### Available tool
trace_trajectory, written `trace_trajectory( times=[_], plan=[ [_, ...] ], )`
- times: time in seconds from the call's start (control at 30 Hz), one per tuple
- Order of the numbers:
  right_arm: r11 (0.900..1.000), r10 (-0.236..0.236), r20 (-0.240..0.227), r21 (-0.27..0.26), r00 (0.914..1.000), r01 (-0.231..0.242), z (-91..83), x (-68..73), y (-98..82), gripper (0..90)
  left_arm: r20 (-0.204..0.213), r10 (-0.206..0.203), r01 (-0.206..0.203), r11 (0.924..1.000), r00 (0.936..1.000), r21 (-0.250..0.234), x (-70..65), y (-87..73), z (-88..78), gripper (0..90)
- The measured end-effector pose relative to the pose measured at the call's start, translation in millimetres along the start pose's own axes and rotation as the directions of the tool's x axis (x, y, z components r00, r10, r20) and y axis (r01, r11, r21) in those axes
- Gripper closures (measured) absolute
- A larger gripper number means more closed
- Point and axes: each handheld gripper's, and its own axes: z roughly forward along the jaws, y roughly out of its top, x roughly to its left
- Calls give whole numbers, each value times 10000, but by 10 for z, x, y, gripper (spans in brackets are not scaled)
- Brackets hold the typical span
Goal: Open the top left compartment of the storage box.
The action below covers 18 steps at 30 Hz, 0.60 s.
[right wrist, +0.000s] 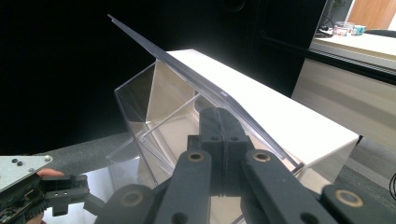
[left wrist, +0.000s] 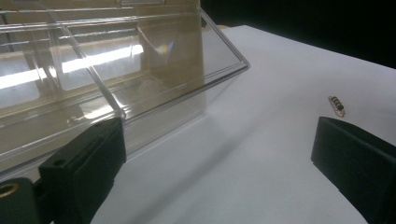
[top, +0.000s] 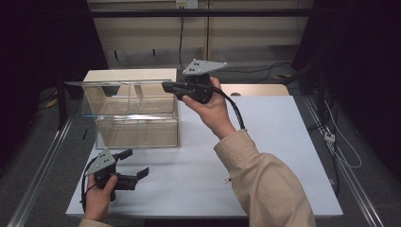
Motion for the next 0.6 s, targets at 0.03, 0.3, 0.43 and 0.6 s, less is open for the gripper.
trace_trajectory(
  times=[0.03, 0.3, 0.43, 0.6],
  plan=[
    [10000, 11, 15, -6, 10000, -11, 1, -4, 5, 900, 36, 24, -24, 10000, 10000, 27, -3, 3, 6, 30],
    [10000, 28, 230, 54, 9997, -30, 11, -46, 57, 900, 261, -85, 82, 9999, 9996, 131, -59, 39, 103, 30],
    [9999, -15, 307, 114, 9995, 12, 18, -63, 84, 900, 462, -10, -2, 9997, 9989, 256, -113, 72, 182, 33],
    [9999, 109, 305, 118, 9995, -112, 28, -93, 89, 900, 701, 56, -82, 9993, 9975, 365, -184, 100, 277, 35]
  ],
)
